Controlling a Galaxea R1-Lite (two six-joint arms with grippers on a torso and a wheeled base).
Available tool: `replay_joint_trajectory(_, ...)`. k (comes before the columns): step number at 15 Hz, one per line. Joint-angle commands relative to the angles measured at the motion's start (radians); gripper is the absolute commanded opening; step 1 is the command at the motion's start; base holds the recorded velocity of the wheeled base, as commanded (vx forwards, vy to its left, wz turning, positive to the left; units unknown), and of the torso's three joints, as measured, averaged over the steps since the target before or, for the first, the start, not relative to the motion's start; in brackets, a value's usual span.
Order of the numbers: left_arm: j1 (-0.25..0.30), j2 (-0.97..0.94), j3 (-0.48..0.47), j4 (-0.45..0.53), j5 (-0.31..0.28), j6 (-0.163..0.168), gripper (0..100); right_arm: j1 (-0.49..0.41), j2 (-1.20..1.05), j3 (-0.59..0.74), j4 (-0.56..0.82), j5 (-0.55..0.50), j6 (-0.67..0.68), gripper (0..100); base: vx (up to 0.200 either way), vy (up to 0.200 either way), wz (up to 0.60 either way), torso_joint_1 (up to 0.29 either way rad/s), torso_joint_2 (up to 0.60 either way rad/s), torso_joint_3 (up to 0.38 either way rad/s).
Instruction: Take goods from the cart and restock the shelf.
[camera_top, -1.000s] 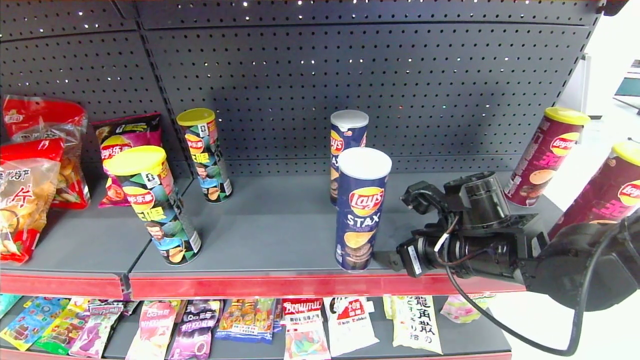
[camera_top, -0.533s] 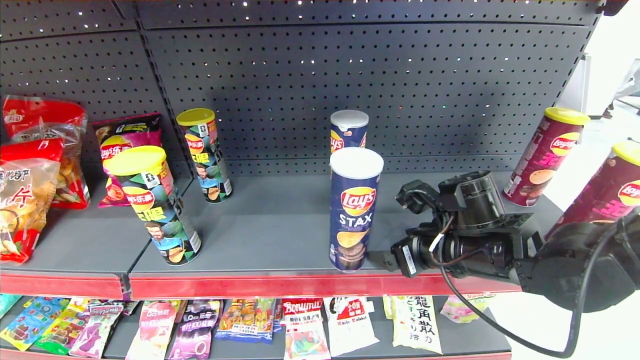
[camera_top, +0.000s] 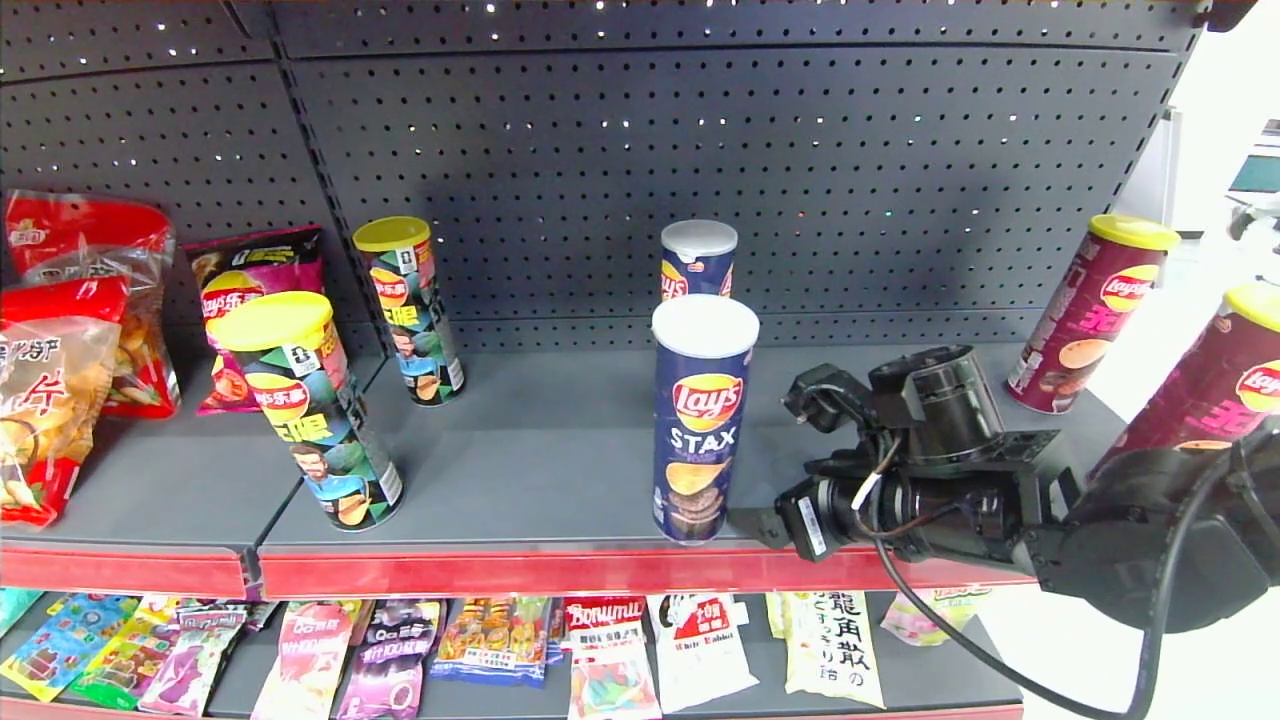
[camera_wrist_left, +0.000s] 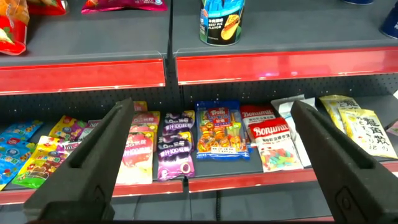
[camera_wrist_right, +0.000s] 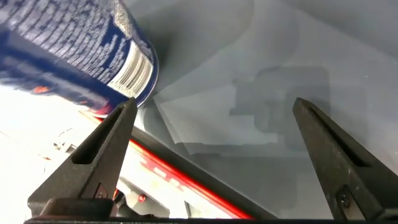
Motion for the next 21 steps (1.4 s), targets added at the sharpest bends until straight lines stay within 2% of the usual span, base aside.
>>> replay_joint_trajectory(1, 0.0, 0.001, 0.0, 0.0, 0.0, 0.0, 100, 0.007, 0.005, -0.006, -0.006, -0.001, 0.001, 100, 0.0, 0.0, 0.0, 0.0, 0.0, 0.0)
replay_joint_trajectory(18, 0.0, 0.001, 0.0, 0.0, 0.0, 0.0, 100, 0.003, 0.03, -0.043, -0.021, -0.014, -0.001, 100, 0.0, 0.0, 0.0, 0.0, 0.0, 0.0)
replay_joint_trajectory(21, 0.0, 0.002, 0.0, 0.0, 0.0, 0.0, 100, -0.002, 0.013, -0.017, -0.021, -0.03, 0.001, 100, 0.0, 0.0, 0.0, 0.0, 0.0, 0.0)
